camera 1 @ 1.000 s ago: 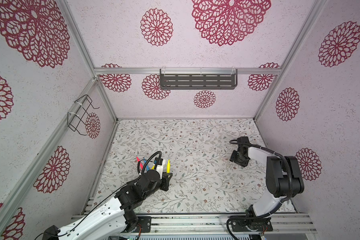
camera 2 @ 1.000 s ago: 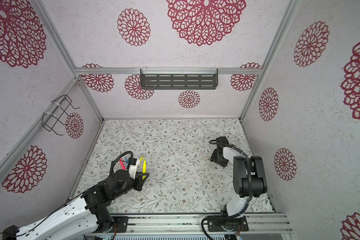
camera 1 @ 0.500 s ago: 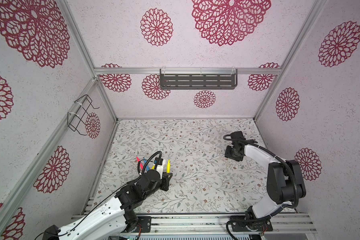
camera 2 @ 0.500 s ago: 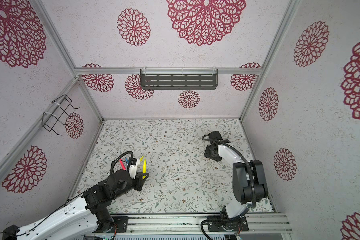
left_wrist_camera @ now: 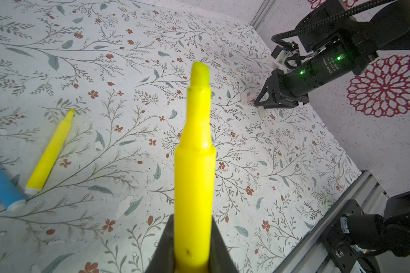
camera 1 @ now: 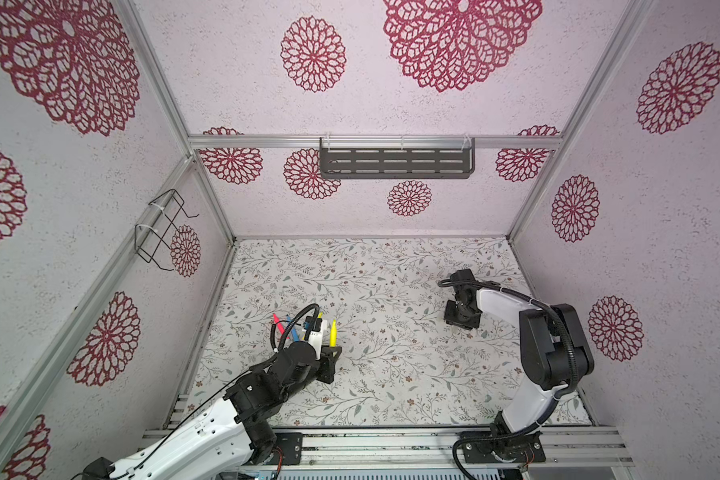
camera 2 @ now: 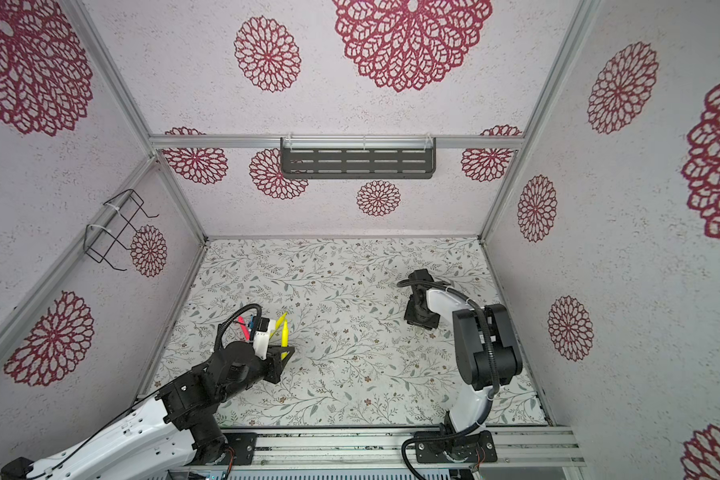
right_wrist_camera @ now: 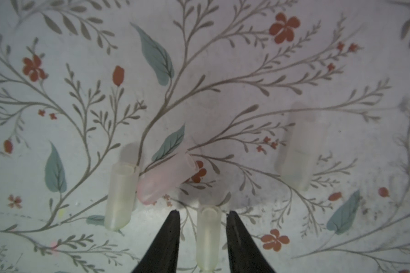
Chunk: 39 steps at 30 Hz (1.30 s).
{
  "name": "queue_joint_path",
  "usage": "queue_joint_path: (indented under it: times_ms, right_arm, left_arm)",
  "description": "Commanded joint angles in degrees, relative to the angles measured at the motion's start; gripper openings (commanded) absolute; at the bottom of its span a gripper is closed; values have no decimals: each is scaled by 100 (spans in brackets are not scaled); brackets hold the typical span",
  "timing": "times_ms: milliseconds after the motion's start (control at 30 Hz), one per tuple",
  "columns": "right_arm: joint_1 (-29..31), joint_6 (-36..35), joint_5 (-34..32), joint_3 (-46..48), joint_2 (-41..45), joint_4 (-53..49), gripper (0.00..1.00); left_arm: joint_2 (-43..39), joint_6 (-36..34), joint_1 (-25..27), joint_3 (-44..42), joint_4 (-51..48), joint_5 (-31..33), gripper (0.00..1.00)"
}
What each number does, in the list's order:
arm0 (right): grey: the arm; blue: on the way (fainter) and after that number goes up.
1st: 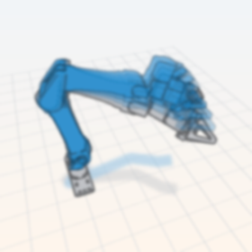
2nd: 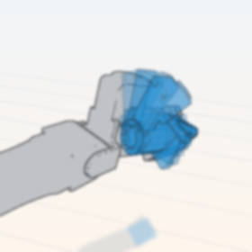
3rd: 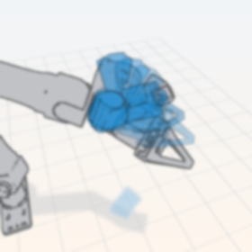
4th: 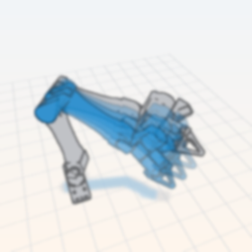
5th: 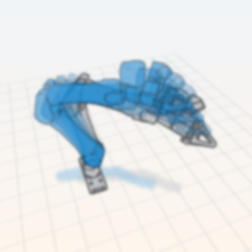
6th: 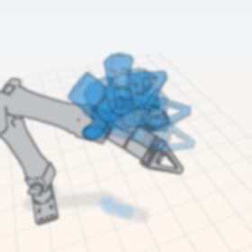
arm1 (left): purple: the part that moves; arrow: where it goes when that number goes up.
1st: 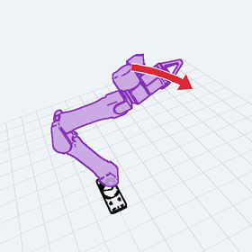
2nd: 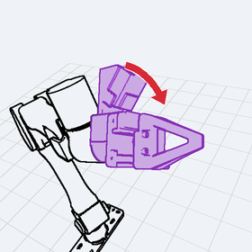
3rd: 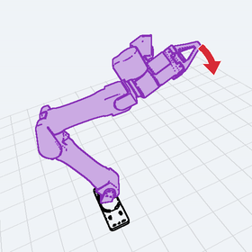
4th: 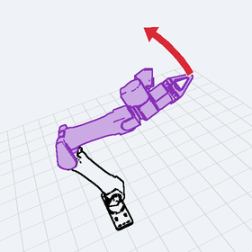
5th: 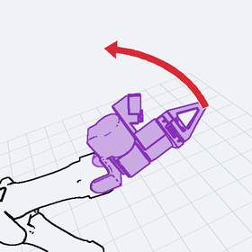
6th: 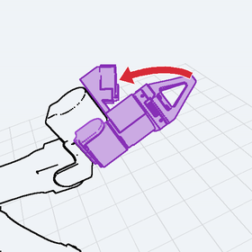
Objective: Insert the pens into the pen caps
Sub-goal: 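Close the right gripper on the clear cap and lift it, then carry the clear cap toward the highlighter tip held by the left gripper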
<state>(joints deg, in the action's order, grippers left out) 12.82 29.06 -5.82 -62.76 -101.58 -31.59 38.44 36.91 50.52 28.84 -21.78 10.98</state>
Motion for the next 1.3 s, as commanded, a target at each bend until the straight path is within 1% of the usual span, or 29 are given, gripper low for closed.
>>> queue_joint_path:
  times_ms: [0, 133, 367, 500, 667, 867, 1000, 1133, 1267]
  right_arm:
    - [28, -14, -131, -132, -2, -113, 36]
    - [28, -32, -130, -63, -79, -40, 35]
    - [36, 19, -103, 66, -131, 55, 28]
    - [45, 58, -66, 245, -24, 145, 20]
    - [87, 78, -46, 374, 185, 136, 15]
    - [196, 91, -10, 500, 576, 90, 11]
    - [321, 100, 108, 595, 973, 136, 11]
    - [533, 167, 412, 724, 1589, 345, 11]
    - [802, 179, 811, 800, 2271, 608, 10]
  left_arm:
    - [-112, 101, -2, -128, -37, 98, 0]
    - [-98, 98, 4, -143, -17, 93, 0]
    - [2, 62, -6, -96, -11, 75, 0]
    - [-32, 98, -1, -133, 30, 88, 0]
    - [2, 91, -8, -126, 81, 45, 0]
    - [96, 84, -7, -107, 159, -43, 0]
    - [125, 86, -2, -137, 276, -176, 0]
    - [286, 81, 2, -192, 564, -616, 0]
    - [659, 133, 5, -101, 786, -1017, 0]
